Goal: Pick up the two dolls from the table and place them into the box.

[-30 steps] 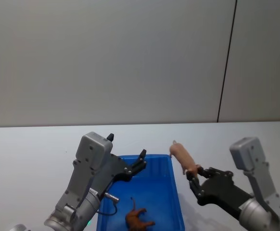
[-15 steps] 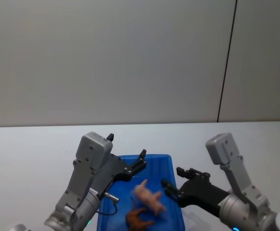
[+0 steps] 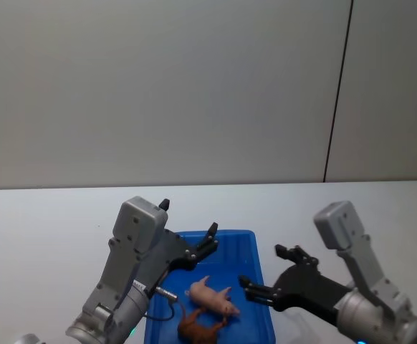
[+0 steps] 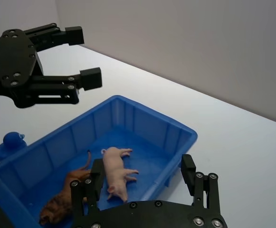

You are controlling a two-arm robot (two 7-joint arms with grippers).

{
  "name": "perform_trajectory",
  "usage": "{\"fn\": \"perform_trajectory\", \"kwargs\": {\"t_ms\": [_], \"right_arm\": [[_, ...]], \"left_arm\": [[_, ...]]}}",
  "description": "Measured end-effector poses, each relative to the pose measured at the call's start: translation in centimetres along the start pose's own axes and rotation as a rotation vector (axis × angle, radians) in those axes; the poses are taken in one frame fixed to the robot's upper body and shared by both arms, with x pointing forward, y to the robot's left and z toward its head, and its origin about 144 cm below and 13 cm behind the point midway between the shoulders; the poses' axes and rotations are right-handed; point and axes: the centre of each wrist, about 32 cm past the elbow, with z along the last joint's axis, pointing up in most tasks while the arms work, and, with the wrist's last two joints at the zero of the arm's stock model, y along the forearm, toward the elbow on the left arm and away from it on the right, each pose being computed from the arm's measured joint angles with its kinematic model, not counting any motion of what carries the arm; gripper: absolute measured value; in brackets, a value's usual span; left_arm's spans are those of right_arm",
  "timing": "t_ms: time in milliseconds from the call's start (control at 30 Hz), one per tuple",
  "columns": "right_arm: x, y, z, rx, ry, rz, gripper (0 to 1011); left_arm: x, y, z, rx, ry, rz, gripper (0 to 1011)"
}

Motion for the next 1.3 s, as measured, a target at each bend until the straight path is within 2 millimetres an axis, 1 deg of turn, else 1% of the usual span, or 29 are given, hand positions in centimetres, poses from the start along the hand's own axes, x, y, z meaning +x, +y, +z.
{"fn": "perform_trajectory", "kwargs": {"t_ms": [33,100,333,567,733,833,1133,1300], "right_arm": [[0.2,-0.3,-0.1,0.001,-0.004,-0.004,983],[0.4,-0.7,-0.3,0.002,-0.008,-0.009,1001],[1.6,-2.8,-1.1,-0.002,-0.020,-0.036,1001],[2.2,-4.0,-1.6,-0.005,-0.025,-0.051,1001],[2.4,-4.5,-1.7,-0.008,-0.028,-0.057,1001],[2.6,-4.8,-1.8,-0.009,-0.030,-0.060,1001],[2.8,-5.2,-2.0,-0.011,-0.033,-0.066,1001],[2.8,-5.4,-2.0,-0.011,-0.033,-0.068,1001]], "left_arm": [[0.0,0.0,0.0,0.000,0.000,0.000,1006],[0.0,0.0,0.0,0.000,0.000,0.000,1006],[0.0,0.0,0.0,0.000,0.000,0.000,1006],[0.0,0.0,0.0,0.002,0.000,0.000,1006],[0.1,0.4,-0.1,0.009,0.001,0.012,1006],[0.1,0.8,-0.2,0.021,0.008,0.031,1006],[0.2,3.2,-0.9,0.078,0.045,0.115,1006],[0.2,5.2,-1.6,0.126,0.079,0.181,1006]]}}
